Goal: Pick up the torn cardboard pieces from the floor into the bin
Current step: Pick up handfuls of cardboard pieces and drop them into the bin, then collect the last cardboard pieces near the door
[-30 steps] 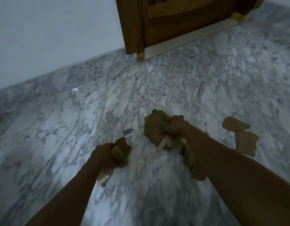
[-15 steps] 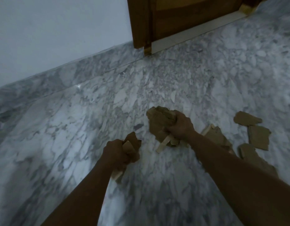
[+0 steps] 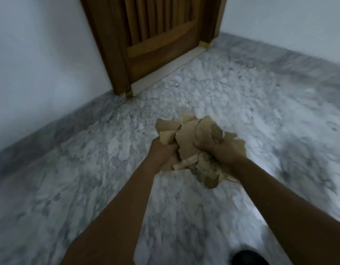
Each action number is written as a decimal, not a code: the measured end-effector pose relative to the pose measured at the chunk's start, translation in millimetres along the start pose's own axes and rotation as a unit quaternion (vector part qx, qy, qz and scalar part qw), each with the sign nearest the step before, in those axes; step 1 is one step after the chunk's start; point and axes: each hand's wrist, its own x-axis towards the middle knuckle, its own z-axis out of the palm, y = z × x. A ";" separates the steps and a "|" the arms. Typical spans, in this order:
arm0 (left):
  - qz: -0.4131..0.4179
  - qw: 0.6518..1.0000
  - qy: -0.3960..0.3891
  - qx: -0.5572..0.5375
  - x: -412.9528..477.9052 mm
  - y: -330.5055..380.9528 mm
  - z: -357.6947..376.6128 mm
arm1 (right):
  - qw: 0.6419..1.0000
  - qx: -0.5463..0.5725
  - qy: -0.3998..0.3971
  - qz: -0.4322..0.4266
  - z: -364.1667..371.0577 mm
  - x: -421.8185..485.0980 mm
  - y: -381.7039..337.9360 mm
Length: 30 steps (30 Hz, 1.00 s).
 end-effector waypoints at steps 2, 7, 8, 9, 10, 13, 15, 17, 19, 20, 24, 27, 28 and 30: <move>0.005 0.998 -0.051 -0.046 -4.0 42.7 35.1 | 0.997 0.047 0.047 -0.033 -24.5 -20.6 -22.5; 0.023 0.980 -0.183 -0.071 -24.7 127.3 151.2 | 0.975 0.163 0.127 -0.084 -124.7 -82.4 -64.3; 0.031 0.976 -0.204 -0.067 -28.8 142.3 181.9 | 0.970 0.173 0.142 -0.094 -154.6 -95.0 -70.3; 0.041 0.971 -0.225 -0.063 -35.2 158.3 216.0 | 0.965 0.182 0.156 -0.102 -187.6 -108.0 -75.8; 0.049 0.968 -0.240 -0.061 -41.4 172.6 250.1 | 0.962 0.184 0.175 -0.105 -221.2 -121.0 -81.1; 0.061 0.957 -0.275 -0.064 -64.6 211.3 365.6 | 0.950 0.176 0.236 -0.107 -332.9 -167.1 -94.9; 0.074 0.946 -0.312 -0.049 -86.6 230.8 448.6 | 0.940 0.161 0.280 -0.106 -411.6 -201.9 -98.2; 0.087 0.931 -0.353 -0.034 -104.7 242.8 533.7 | 0.929 0.159 0.317 -0.110 -487.9 -238.4 -94.8; 0.096 0.912 -0.398 -0.017 -129.6 249.2 617.8 | 0.915 0.161 0.351 -0.120 -559.2 -278.5 -83.1; 0.094 0.902 -0.420 -0.013 -142.8 251.4 658.7 | 0.908 0.166 0.363 -0.128 -589.1 -301.2 -77.5; 0.054 0.867 -0.496 0.026 -195.1 253.6 809.2 | 0.869 0.214 0.423 -0.143 -700.6 -379.4 -37.2; 0.037 0.832 -0.551 0.054 -235.8 251.5 910.1 | 0.827 0.222 0.497 -0.144 -777.1 -427.5 -9.6; 0.029 0.821 -0.566 0.064 -247.6 251.6 936.2 | 0.809 0.224 0.527 -0.131 -796.9 -438.3 -2.5; 0.005 0.824 -0.560 0.090 -257.2 249.4 984.0 | 0.777 0.243 0.571 -0.105 -831.6 -450.9 10.7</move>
